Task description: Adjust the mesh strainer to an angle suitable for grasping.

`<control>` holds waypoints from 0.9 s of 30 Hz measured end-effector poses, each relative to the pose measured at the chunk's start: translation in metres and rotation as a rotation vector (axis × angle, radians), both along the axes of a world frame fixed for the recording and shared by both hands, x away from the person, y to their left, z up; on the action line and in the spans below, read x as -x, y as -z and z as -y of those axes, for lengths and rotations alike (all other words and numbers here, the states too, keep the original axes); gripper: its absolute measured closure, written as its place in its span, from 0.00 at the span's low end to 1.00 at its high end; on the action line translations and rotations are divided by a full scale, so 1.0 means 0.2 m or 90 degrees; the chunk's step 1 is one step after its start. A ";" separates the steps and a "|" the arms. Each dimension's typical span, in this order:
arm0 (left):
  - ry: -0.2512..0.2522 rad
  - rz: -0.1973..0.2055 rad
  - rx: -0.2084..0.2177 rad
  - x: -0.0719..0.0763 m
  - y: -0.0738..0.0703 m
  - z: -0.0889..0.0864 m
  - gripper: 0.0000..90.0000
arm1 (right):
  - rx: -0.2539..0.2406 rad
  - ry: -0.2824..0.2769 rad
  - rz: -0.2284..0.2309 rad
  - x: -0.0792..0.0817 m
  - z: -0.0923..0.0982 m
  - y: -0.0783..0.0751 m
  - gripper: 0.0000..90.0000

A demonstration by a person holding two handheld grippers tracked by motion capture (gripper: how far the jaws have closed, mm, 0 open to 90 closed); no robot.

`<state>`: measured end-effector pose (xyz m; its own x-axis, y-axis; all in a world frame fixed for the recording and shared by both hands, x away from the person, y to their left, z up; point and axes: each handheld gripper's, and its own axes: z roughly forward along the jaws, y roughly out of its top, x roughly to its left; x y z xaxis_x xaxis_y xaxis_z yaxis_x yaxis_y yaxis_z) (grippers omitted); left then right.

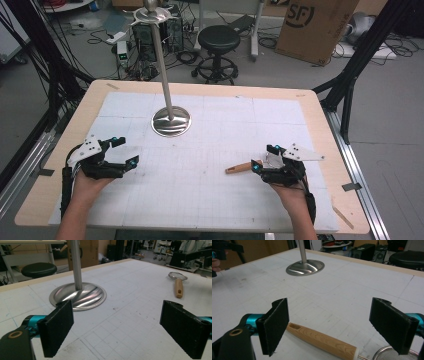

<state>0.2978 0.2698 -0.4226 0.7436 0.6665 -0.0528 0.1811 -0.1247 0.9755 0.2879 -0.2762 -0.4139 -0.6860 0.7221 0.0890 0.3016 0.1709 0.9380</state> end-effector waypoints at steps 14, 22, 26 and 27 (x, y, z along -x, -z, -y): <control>0.008 -0.005 0.000 -0.01 -0.01 0.03 0.14 | 0.035 -0.001 -0.031 0.00 -0.01 0.03 0.17; 0.011 -0.002 -0.001 -0.02 -0.02 0.04 0.14 | 0.042 -0.007 -0.036 0.02 -0.01 0.04 0.18; 0.013 0.000 -0.002 -0.02 -0.02 0.05 0.14 | 0.060 -0.021 -0.039 0.02 -0.02 0.05 0.25; 0.013 0.002 -0.003 -0.02 -0.02 0.05 0.14 | 0.061 -0.026 -0.045 0.02 -0.02 0.05 0.28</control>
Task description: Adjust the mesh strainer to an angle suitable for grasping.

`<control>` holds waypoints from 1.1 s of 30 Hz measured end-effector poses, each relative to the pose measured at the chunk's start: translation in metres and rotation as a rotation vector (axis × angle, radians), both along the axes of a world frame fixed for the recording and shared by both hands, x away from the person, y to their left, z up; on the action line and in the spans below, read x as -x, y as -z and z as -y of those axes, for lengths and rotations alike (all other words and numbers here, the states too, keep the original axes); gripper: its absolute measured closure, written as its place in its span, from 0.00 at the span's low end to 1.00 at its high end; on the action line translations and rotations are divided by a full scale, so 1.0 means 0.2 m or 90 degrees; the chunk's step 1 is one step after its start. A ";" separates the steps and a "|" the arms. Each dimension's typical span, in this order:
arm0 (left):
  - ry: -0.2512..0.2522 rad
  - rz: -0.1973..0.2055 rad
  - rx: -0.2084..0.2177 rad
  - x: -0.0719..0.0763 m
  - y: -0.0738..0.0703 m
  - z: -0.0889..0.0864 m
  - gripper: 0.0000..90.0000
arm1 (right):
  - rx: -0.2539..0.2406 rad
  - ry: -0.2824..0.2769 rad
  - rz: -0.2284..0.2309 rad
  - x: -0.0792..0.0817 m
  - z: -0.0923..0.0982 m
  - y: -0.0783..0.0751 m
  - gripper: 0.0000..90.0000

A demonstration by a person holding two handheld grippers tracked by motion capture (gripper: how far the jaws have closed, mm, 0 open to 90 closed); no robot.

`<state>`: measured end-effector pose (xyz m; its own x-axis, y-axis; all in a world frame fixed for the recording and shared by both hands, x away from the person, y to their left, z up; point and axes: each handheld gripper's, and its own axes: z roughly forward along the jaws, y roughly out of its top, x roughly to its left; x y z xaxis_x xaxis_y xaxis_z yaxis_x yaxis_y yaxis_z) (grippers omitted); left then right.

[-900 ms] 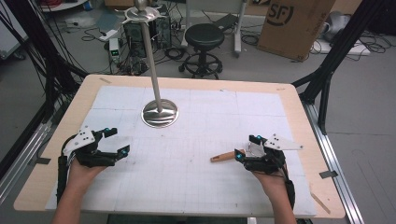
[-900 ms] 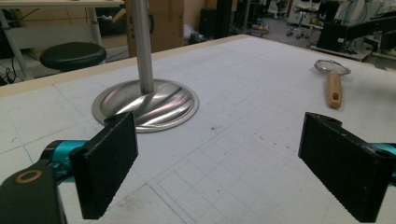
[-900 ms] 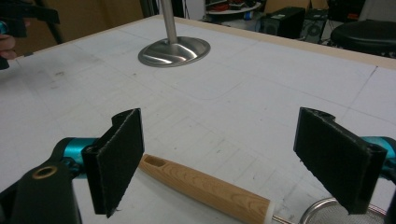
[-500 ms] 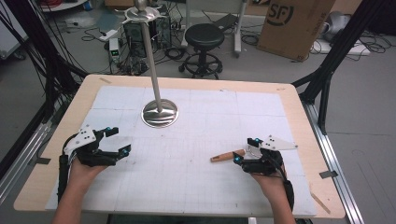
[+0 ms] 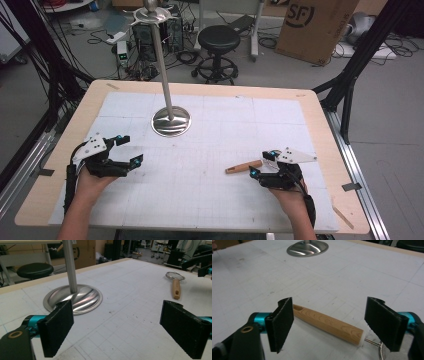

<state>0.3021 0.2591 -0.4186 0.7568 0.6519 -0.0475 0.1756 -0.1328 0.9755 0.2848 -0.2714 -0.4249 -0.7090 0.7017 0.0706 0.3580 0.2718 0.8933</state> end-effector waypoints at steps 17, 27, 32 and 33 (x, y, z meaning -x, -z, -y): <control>-0.005 -0.004 -0.016 0.00 0.00 0.01 0.14 | 0.040 -0.077 -0.039 0.01 -0.12 0.06 0.80; -0.008 -0.005 -0.021 0.00 0.00 0.01 0.15 | 0.070 -0.088 -0.051 0.01 -0.21 0.09 0.99; -0.009 -0.007 -0.022 0.00 0.00 0.01 0.15 | 0.091 -0.089 -0.058 0.01 -0.25 0.11 0.99; -0.009 -0.007 -0.024 0.00 0.00 0.01 0.15 | 0.099 -0.088 -0.055 0.00 -0.26 0.11 0.99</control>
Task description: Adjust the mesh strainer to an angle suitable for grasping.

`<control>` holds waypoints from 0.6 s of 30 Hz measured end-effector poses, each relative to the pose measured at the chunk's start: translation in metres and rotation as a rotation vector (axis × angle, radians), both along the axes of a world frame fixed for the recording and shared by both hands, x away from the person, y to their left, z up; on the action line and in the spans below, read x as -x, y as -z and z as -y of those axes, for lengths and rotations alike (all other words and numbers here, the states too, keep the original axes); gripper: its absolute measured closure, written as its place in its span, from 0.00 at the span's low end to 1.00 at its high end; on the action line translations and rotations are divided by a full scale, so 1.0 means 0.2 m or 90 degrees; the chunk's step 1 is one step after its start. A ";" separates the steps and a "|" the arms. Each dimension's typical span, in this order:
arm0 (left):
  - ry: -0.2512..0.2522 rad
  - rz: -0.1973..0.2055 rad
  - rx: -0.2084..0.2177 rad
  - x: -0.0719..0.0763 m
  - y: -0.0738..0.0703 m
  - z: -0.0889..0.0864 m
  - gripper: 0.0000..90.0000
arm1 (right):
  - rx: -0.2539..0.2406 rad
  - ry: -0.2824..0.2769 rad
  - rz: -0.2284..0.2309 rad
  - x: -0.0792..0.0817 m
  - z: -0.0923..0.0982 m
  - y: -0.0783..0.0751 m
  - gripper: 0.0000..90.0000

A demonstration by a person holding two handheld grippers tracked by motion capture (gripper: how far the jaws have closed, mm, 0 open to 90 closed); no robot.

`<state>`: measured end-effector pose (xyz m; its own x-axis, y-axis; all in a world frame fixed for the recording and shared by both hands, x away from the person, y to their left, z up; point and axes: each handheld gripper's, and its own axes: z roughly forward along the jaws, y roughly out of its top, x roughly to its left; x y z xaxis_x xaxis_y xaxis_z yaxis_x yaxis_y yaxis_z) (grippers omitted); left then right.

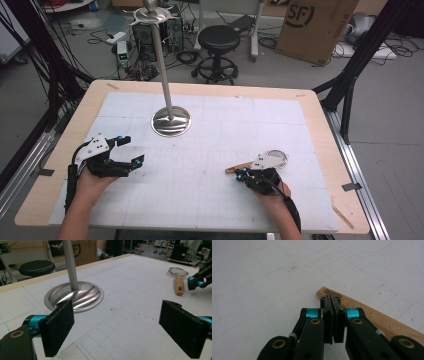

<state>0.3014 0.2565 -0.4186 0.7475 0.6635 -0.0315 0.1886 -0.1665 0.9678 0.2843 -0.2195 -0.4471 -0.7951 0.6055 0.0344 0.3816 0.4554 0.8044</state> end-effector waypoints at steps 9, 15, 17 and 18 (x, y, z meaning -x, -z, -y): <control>-0.002 0.000 0.006 0.00 0.00 -0.01 0.15 | 0.038 0.022 -0.006 -0.06 -0.07 0.01 0.99; -0.003 0.002 0.009 0.00 -0.01 -0.01 0.15 | 0.053 0.036 -0.002 -0.10 -0.11 0.01 0.99; -0.002 0.004 0.011 0.00 -0.01 -0.01 0.15 | 0.062 0.037 0.000 -0.12 -0.13 0.00 0.99; -0.002 0.004 0.011 -0.01 -0.01 -0.01 0.15 | 0.065 0.039 -0.001 -0.13 -0.14 0.00 0.99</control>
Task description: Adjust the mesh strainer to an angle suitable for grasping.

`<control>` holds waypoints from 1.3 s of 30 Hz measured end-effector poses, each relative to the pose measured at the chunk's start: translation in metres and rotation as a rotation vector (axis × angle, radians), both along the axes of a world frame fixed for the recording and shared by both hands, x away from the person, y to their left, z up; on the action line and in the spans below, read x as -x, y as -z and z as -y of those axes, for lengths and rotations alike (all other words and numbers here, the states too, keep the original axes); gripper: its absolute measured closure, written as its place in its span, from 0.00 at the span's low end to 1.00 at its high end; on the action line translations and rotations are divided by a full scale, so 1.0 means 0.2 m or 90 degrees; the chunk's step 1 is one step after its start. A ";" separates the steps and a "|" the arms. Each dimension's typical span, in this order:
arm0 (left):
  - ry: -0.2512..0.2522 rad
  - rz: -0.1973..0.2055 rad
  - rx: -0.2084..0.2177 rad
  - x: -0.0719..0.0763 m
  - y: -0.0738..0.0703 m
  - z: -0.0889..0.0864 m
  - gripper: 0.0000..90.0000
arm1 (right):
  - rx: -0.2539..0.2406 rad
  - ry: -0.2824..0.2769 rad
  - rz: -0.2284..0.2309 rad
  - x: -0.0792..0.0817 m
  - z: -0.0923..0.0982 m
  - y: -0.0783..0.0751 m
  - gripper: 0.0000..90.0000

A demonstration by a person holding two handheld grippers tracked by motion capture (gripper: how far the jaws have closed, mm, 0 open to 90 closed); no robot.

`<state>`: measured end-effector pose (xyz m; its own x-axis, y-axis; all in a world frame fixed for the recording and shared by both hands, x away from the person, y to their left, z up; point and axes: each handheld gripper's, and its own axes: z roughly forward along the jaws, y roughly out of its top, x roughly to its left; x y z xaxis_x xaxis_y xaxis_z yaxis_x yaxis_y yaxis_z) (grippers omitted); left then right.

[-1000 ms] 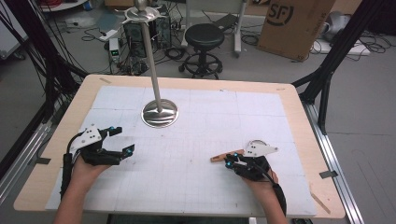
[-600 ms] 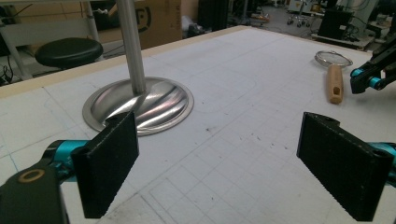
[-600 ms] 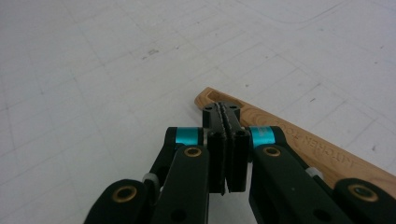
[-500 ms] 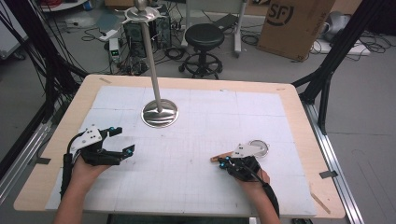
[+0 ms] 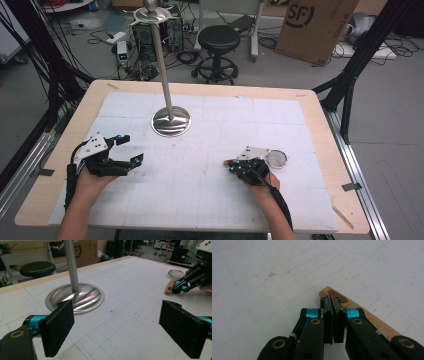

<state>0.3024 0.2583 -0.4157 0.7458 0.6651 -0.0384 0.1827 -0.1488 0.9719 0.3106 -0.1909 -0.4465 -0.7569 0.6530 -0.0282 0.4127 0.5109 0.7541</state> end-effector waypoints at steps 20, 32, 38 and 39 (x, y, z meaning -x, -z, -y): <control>0.001 -0.006 -0.004 -0.01 0.00 0.01 0.15 | 0.039 0.048 -0.023 -0.20 -0.08 -0.03 0.99; 0.002 -0.008 -0.005 -0.01 0.00 0.01 0.15 | 0.049 0.081 -0.029 -0.29 -0.10 -0.04 0.99; 0.002 -0.009 -0.003 -0.01 0.00 0.01 0.15 | 0.051 0.083 -0.034 -0.29 -0.10 -0.04 0.96; 0.002 -0.009 -0.004 -0.01 0.00 0.01 0.15 | 0.050 0.081 -0.036 -0.28 -0.10 -0.05 0.95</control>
